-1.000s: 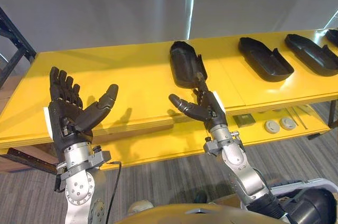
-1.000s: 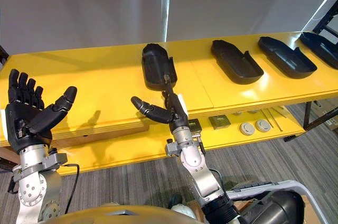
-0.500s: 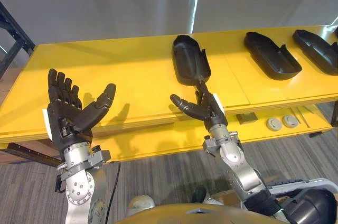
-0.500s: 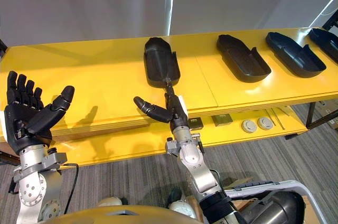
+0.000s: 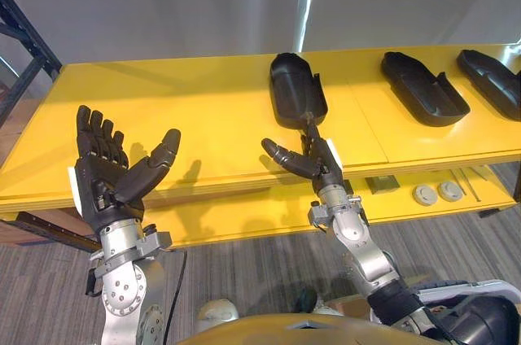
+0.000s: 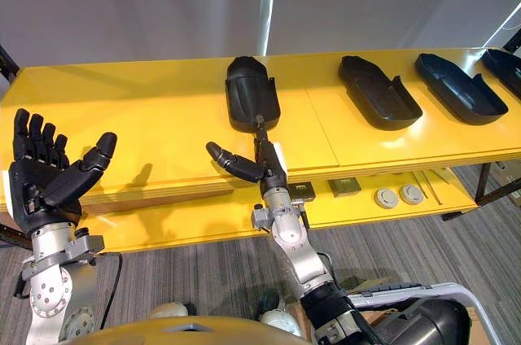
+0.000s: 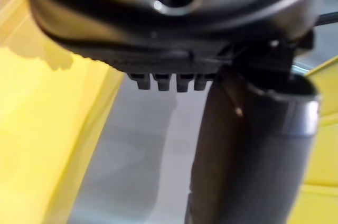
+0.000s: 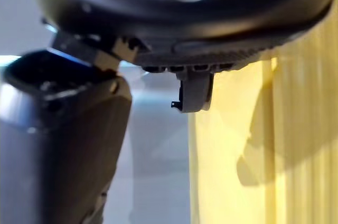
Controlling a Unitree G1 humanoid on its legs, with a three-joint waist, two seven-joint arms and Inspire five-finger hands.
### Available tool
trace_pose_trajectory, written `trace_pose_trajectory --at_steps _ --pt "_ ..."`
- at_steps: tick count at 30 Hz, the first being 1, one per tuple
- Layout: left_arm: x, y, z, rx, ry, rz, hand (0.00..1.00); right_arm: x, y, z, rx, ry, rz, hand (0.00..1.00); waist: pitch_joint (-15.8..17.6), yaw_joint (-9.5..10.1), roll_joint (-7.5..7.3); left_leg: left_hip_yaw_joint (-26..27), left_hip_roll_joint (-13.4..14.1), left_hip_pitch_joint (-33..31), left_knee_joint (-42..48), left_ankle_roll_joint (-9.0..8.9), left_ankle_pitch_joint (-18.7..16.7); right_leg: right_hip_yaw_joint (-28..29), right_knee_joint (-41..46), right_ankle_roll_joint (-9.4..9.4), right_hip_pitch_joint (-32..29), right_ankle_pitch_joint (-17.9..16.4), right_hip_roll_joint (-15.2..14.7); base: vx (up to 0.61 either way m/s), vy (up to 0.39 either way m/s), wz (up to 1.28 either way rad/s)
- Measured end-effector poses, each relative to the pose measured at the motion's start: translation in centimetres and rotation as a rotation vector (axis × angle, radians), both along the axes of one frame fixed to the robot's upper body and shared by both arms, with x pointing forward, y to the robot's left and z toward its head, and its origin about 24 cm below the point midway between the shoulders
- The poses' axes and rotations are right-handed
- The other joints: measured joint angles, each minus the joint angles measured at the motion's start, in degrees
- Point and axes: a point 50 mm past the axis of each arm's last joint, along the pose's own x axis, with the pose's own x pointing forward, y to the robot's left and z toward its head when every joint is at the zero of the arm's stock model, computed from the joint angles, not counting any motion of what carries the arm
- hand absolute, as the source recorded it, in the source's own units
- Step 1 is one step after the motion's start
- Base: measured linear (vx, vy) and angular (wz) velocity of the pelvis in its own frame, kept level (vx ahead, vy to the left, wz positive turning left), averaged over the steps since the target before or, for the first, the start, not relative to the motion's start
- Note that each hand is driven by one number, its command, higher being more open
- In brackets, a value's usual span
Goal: Walk over and take three plastic housings, then place them on the shelf
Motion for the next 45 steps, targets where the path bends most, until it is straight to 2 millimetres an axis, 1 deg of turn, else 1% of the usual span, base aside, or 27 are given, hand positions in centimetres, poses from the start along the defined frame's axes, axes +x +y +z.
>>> trace_pose_trajectory --at_steps 5,14,17,19,20,21,23,24,25,26,28,30,32,33,34,35,37,38,39,40,41,43,44,45 --pt "0.0 0.0 0.0 0.000 0.002 -0.001 1.00 0.2 0.1 0.2 0.000 -0.011 -0.011 1.00 0.5 0.04 -0.28 -0.1 0.0 0.0 -0.2 -0.06 0.1 -0.1 0.0 -0.03 0.0 0.0 0.0 0.01 0.059 0.01" --pt "0.1 -0.2 0.0 0.010 -0.004 -0.033 1.00 0.1 0.2 0.5 -0.008 -0.033 -0.018 1.00 0.5 0.00 -0.31 0.9 0.1 0.2 -0.6 -0.11 0.1 0.7 0.0 -0.03 -0.5 0.0 0.2 0.01 0.055 -0.05" --pt "0.1 -0.4 0.0 0.008 -0.011 -0.046 1.00 -1.1 0.4 2.3 0.031 -0.108 0.036 1.00 0.6 -0.20 -0.30 2.8 0.3 1.2 -0.6 -0.40 -0.2 2.5 0.0 -0.03 -0.6 0.0 0.5 0.03 0.062 -0.29" --pt "0.2 -0.6 0.2 0.013 -0.029 -0.067 1.00 -2.9 0.1 5.1 0.091 -0.221 0.106 1.00 0.5 -0.72 -0.36 4.4 0.7 1.9 -0.1 -0.60 -1.0 4.5 0.0 0.02 -0.9 0.1 1.0 0.03 0.085 -0.38" --pt "0.2 -0.7 0.2 0.015 -0.034 -0.076 1.00 -3.2 -0.1 5.7 0.095 -0.253 0.116 1.00 0.5 -0.94 -0.38 4.9 0.9 2.0 0.2 -0.63 -1.3 5.0 0.0 0.04 -0.9 0.1 1.2 0.02 0.064 -0.36" --pt "0.4 -0.8 0.4 0.020 -0.044 -0.093 1.00 -3.8 -0.6 6.6 0.099 -0.303 0.119 1.00 0.5 -1.50 -0.46 5.6 1.1 2.2 0.6 -0.68 -1.7 5.6 0.0 0.07 -0.9 0.1 1.3 0.02 0.088 -0.36" --pt "1.2 -1.7 1.0 0.022 -0.087 -0.151 1.00 -4.9 -2.7 8.5 0.041 -0.421 0.048 1.00 0.5 -2.43 -0.53 7.7 1.2 3.0 0.9 -0.70 -2.5 7.8 0.0 0.32 -1.2 0.3 1.5 0.00 0.096 -0.44" --pt "1.3 -1.9 1.2 0.022 -0.104 -0.164 1.00 -5.1 -3.3 8.9 0.029 -0.443 0.020 1.00 0.5 -2.87 -0.53 8.3 1.2 3.0 1.2 -0.67 -2.8 8.2 0.0 0.40 -1.3 0.4 1.6 -0.02 0.101 -0.46" --pt "1.6 -2.4 1.6 0.018 -0.137 -0.192 1.00 -5.6 -4.4 9.4 0.008 -0.474 -0.039 1.00 0.4 -3.99 -0.56 9.3 1.2 3.1 1.3 -0.58 -3.1 9.3 0.0 0.64 -1.8 0.6 1.6 -0.03 0.093 -0.42" --pt "1.8 -2.8 1.8 0.019 -0.158 -0.213 1.00 -5.9 -5.1 9.4 0.005 -0.484 -0.079 1.00 0.4 -4.86 -0.57 10.1 1.2 3.3 1.4 -0.61 -3.4 10.1 0.0 0.72 -2.1 0.7 1.7 -0.03 0.108 -0.54" --pt "2.4 -3.9 2.4 0.012 -0.195 -0.270 1.00 -6.3 -6.4 9.1 -0.003 -0.473 -0.163 1.00 0.4 -5.95 -0.52 12.5 1.3 4.0 1.6 -0.75 -4.0 12.5 0.0 0.78 -2.7 1.0 2.1 -0.03 0.080 -0.58" --pt "3.1 -5.4 3.3 0.001 -0.262 -0.349 1.00 -7.1 -7.6 8.2 -0.017 -0.423 -0.258 1.00 0.2 -7.68 -0.36 15.5 1.7 4.3 2.4 -0.86 -5.0 15.4 0.0 0.74 -3.9 1.4 2.8 -0.02 0.060 -0.68" --pt "3.3 -6.5 3.9 -0.016 -0.302 -0.398 1.00 -7.7 -8.1 7.5 -0.057 -0.386 -0.307 1.00 0.2 -8.54 -0.14 17.9 1.9 5.1 2.4 -1.06 -5.4 17.7 0.2 0.68 -4.7 1.9 3.4 0.00 0.038 -0.73" --pt "3.4 -7.2 4.1 -0.026 -0.322 -0.430 1.00 -8.2 -8.4 6.9 -0.071 -0.346 -0.330 1.00 0.1 -9.60 0.14 19.7 2.1 5.7 2.5 -1.11 -5.8 19.4 0.3 0.66 -5.1 2.1 4.0 0.01 0.037 -0.95" --pt "3.5 -7.8 4.3 -0.035 -0.330 -0.459 1.00 -8.7 -8.8 6.3 -0.075 -0.309 -0.359 1.00 -0.1 -10.50 0.43 21.8 2.1 6.6 2.4 -1.17 -6.1 21.7 0.3 0.64 -5.4 2.4 4.6 0.01 0.035 -0.89" --pt "3.6 -8.1 4.3 -0.040 -0.332 -0.468 1.00 -8.9 -9.0 6.1 -0.080 -0.290 -0.374 1.00 0.0 -10.95 0.62 22.8 2.1 7.1 2.4 -1.25 -6.2 22.7 0.3 0.66 -5.5 2.5 5.0 0.00 0.026 -0.94" --pt "4.2 -9.0 3.8 -0.051 -0.305 -0.491 1.00 -10.0 -10.4 5.0 -0.032 -0.198 -0.474 1.00 -0.3 -12.97 1.59 26.4 2.1 9.3 2.3 -1.34 -7.0 27.0 0.3 0.71 -5.7 3.0 6.4 -0.02 0.030 -0.94" --pt "4.4 -9.2 3.6 -0.050 -0.294 -0.490 1.00 -10.3 -10.8 4.7 0.003 -0.178 -0.506 1.00 -0.3 -13.25 1.79 27.3 2.0 9.9 2.3 -1.31 -7.1 28.1 0.3 0.79 -5.7 3.1 6.6 -0.07 0.038 -0.97" --pt "4.6 -9.3 3.2 -0.048 -0.271 -0.486 1.00 -11.0 -11.6 4.2 0.070 -0.148 -0.565 1.00 -0.3 -14.14 2.32 29.1 2.0 10.7 2.3 -1.44 -7.7 29.9 0.3 0.90 -6.0 3.3 7.1 -0.07 0.022 -0.93" --pt "4.8 -9.3 2.8 -0.050 -0.250 -0.479 1.00 -11.7 -12.2 3.8 0.126 -0.121 -0.629 1.00 -0.3 -15.42 2.65 30.8 1.9 11.0 2.3 -1.56 -7.9 31.3 0.3 0.98 -6.6 3.5 7.4 -0.10 0.028 -0.83" --pt "4.9 -9.3 2.6 -0.051 -0.236 -0.475 1.00 -12.4 -12.7 3.4 0.162 -0.100 -0.674 1.00 -0.3 -16.63 2.77 31.4 1.7 11.1 2.3 -1.55 -7.9 32.0 0.3 1.00 -6.9 3.6 7.5 -0.07 0.001 -0.50" --pt "5.0 -9.3 2.4 -0.052 -0.219 -0.469 1.00 -13.6 -13.3 2.6 0.204 -0.060 -0.739 1.00 -0.4 -18.12 2.86 32.5 1.6 11.2 2.3 -1.54 -7.9 32.9 0.0 0.95 -7.4 3.5 8.1 -0.09 -0.030 -0.33" --pt "5.2 -9.4 2.5 -0.057 -0.212 -0.460 1.00 -14.1 -13.4 2.3 0.221 -0.042 -0.758 1.00 -0.3 -18.43 2.90 33.0 1.6 11.5 2.3 -1.53 -7.9 32.8 0.0 0.73 -7.5 3.3 8.2 -0.11 -0.053 -0.33" --pt "5.3 -9.5 2.6 -0.061 -0.207 -0.454 1.00 -14.2 -13.4 2.2 0.224 -0.036 -0.760 1.00 -0.3 -18.44 2.93 33.2 1.6 11.7 2.3 -1.52 -7.9 32.7 0.0 0.71 -7.5 3.3 8.2 -0.09 -0.045 -0.23"
